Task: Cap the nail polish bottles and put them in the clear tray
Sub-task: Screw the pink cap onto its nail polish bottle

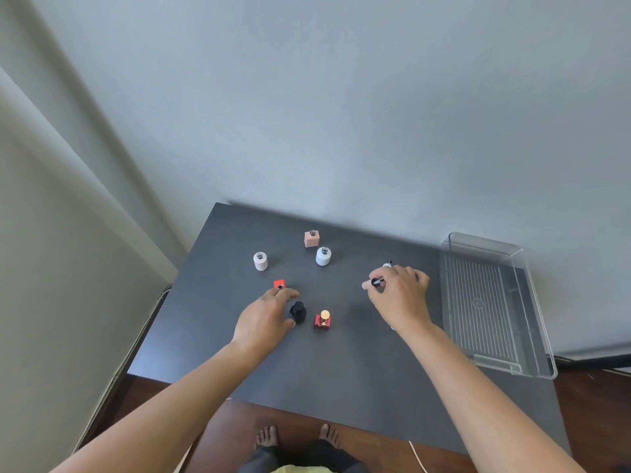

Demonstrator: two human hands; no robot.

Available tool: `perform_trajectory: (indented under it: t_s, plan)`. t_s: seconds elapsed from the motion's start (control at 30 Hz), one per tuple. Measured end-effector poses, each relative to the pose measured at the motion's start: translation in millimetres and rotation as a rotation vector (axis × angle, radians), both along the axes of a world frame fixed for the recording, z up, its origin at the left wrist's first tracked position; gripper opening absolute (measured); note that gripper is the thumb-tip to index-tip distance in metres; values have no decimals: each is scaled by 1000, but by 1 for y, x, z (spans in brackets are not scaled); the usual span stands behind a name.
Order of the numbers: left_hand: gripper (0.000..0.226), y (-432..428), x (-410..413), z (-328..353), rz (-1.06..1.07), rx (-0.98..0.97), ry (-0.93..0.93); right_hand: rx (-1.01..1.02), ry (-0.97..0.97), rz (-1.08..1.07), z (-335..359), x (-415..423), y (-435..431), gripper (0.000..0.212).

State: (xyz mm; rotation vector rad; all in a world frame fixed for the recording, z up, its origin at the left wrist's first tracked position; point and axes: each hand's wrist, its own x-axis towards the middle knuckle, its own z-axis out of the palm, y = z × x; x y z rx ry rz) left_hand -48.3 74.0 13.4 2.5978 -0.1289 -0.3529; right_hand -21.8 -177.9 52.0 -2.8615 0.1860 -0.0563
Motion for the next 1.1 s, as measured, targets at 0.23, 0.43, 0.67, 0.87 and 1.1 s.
perform_trajectory:
  t_s: [0.23,0.43,0.67,0.87,1.1]
  plan:
    - [33,10,34,45,67,-40,-169,299,3,-31,18,-10,15,6]
    - [31,-5,93,46,81,-64,-161,513,-39,-97,26,-16,25,5]
    - [56,-19,141,11,104,-30,22,574,-49,-145,25,-20,26,5]
    - [53,-29,164,-6,88,-46,51,638,3,-198,23,-24,25,8]
    - [35,-36,171,-13,101,-88,66,705,45,-247,27,-25,24,7]
